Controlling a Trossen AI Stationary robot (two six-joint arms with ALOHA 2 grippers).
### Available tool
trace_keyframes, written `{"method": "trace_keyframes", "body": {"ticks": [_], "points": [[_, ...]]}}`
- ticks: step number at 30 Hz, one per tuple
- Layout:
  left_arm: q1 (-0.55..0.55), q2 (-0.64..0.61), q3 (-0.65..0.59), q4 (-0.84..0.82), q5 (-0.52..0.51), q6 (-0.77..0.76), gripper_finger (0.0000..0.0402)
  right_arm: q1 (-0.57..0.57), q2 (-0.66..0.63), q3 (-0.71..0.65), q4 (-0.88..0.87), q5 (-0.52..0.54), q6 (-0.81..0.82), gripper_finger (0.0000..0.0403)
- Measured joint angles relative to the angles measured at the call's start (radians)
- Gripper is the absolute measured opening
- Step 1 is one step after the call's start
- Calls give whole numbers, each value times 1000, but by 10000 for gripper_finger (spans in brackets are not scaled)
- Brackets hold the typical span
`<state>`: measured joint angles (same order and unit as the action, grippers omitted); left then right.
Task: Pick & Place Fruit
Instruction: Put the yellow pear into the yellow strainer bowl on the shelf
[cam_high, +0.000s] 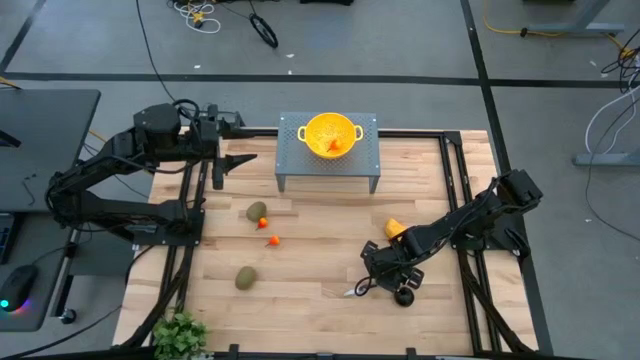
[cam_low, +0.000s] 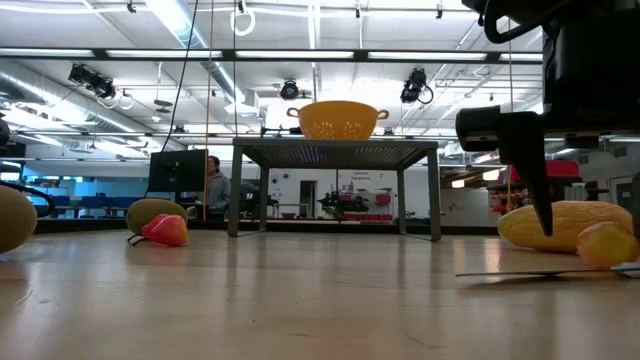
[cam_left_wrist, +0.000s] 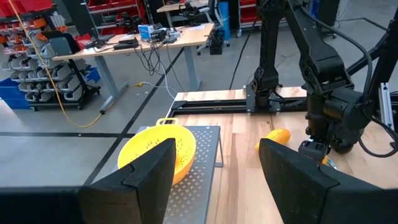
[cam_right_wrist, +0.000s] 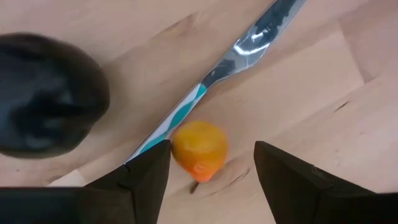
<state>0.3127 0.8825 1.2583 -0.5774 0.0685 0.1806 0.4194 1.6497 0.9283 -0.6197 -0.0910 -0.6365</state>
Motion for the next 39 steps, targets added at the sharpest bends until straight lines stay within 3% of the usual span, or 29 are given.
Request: {"method": "trace_keyframes", "body": {"ticks": [29, 39], "points": [[0, 0, 0, 0, 0, -4, 240, -8, 0, -79, 99, 11, 72, 242], [0, 0, 0, 0, 0, -4, 240, -8, 0, -79, 110, 20, 76, 208]]}}
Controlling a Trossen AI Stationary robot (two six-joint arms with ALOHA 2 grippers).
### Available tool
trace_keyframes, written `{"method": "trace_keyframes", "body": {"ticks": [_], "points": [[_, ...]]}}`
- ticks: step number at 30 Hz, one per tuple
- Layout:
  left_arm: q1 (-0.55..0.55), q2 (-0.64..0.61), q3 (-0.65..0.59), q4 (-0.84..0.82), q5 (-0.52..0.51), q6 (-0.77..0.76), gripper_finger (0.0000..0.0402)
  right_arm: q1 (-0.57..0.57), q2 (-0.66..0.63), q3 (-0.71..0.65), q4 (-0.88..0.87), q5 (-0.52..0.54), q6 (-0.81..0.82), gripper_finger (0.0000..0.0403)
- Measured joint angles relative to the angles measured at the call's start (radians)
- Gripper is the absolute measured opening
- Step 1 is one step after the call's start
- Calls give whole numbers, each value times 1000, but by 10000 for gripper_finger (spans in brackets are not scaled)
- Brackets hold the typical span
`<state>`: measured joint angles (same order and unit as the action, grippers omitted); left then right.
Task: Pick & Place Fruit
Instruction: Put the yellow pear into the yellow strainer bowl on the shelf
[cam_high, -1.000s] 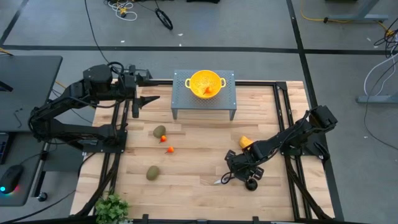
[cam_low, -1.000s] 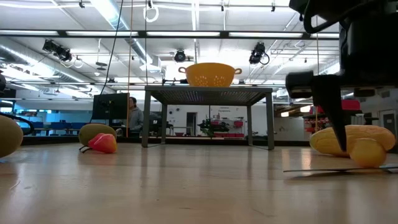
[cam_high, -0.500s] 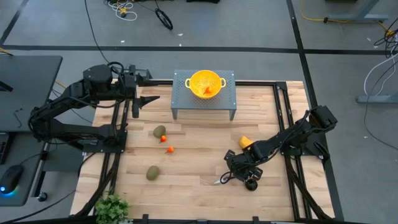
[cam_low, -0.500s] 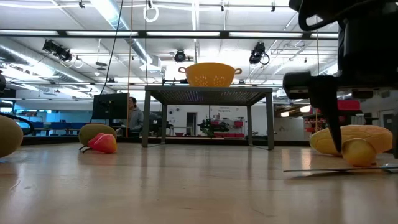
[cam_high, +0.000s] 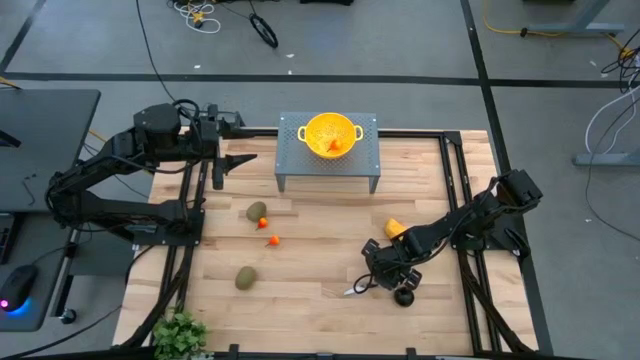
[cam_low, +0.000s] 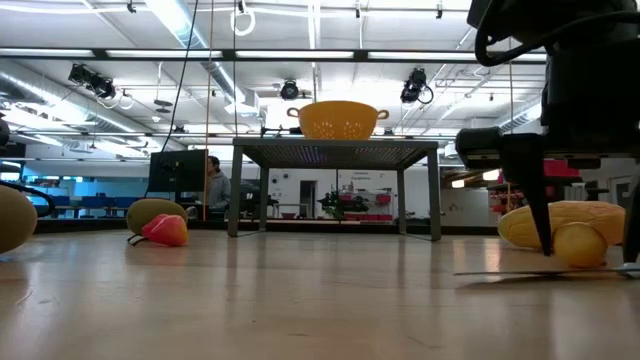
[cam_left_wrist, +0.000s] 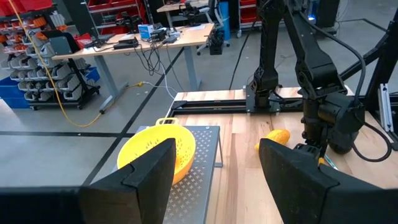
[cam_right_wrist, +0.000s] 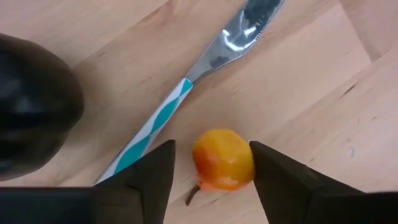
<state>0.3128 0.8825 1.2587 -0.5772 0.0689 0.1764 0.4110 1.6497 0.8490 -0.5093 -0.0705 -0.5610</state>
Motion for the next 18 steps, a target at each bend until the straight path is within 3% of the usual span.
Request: {"method": "trace_keyframes", "body": {"ticks": [18], "points": [[0, 0, 0, 0, 0, -5, 240, 0, 0, 0, -1, -1, 0, 153]]}}
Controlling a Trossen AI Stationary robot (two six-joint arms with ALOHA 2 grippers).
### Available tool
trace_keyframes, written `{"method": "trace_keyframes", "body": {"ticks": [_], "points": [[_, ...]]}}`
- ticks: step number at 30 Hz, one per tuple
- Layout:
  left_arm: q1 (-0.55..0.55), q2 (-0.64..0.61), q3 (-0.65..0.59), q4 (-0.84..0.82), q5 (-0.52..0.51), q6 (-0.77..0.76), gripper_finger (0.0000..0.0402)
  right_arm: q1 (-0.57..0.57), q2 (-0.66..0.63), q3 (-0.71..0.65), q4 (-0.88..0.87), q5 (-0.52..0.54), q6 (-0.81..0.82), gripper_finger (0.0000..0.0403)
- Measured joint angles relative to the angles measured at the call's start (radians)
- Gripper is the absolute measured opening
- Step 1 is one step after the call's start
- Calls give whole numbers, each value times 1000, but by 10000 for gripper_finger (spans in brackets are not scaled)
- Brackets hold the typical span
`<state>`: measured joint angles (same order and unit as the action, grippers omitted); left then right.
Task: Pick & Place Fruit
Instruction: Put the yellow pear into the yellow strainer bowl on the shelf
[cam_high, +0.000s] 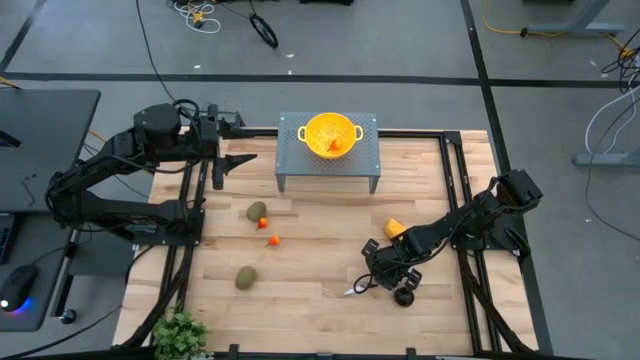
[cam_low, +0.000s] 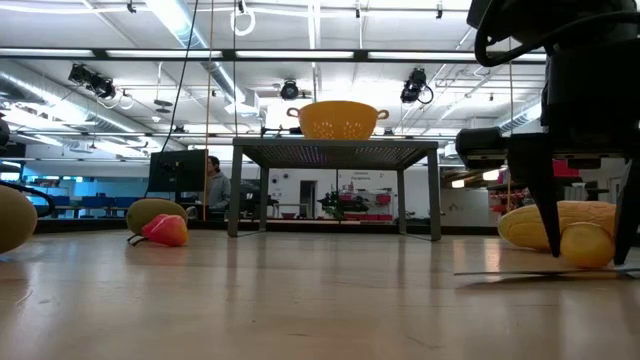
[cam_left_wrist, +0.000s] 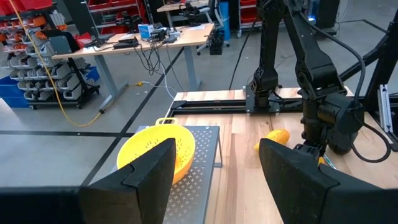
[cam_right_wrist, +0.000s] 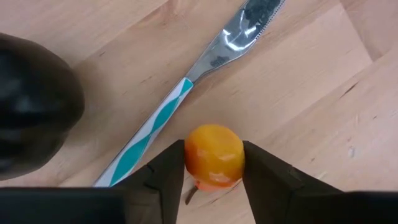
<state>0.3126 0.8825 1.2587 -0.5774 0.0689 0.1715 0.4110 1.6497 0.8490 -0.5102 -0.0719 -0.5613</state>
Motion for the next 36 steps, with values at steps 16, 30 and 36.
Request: {"method": "trace_keyframes", "body": {"ticks": [16, 30, 36], "points": [[0, 0, 0, 0, 0, -2, 240, 0, 0, 5, -11, 0, 0, 150], [0, 0, 0, 0, 3, 9, 240, 0, -104, 65, -53, 53, 60, 149], [0, 0, 0, 0, 12, 9, 240, 0, -121, 65, -57, 79, 90, 149]]}}
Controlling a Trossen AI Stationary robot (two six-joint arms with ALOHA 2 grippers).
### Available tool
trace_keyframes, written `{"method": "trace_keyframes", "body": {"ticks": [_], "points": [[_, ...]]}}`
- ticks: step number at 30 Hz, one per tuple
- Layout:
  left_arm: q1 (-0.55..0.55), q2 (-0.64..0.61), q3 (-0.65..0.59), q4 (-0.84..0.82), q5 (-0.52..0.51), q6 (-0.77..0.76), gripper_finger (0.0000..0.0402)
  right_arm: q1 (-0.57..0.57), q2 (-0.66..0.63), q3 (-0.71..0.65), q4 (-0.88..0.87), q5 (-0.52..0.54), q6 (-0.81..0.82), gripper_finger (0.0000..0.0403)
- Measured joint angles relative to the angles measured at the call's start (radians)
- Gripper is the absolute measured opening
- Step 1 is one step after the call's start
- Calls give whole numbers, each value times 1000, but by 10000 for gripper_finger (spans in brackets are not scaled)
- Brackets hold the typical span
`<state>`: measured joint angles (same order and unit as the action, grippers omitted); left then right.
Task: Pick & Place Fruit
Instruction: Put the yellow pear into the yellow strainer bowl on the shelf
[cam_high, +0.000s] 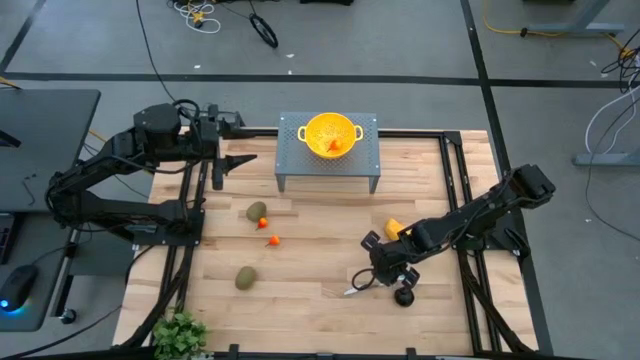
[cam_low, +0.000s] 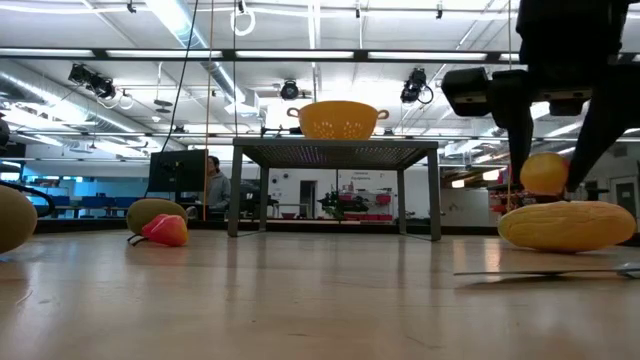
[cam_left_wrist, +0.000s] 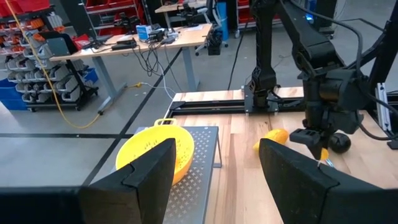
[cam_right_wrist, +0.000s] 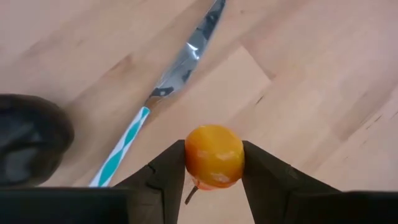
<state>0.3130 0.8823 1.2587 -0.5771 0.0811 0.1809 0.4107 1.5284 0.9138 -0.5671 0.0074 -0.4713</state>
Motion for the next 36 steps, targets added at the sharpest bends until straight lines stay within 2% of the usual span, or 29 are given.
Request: {"method": "trace_keyframes", "body": {"ticks": [8, 21, 36], "points": [[0, 0, 0, 0, 11, -1, 240, -14, 0, 15, 4, 51, 8, 146], [0, 0, 0, 1, 22, -18, 240, -122, -1, 186, 11, 168, -44, 134], [0, 0, 0, 2, 40, -12, 240, -188, -1, 257, 53, 184, -35, 133]]}}
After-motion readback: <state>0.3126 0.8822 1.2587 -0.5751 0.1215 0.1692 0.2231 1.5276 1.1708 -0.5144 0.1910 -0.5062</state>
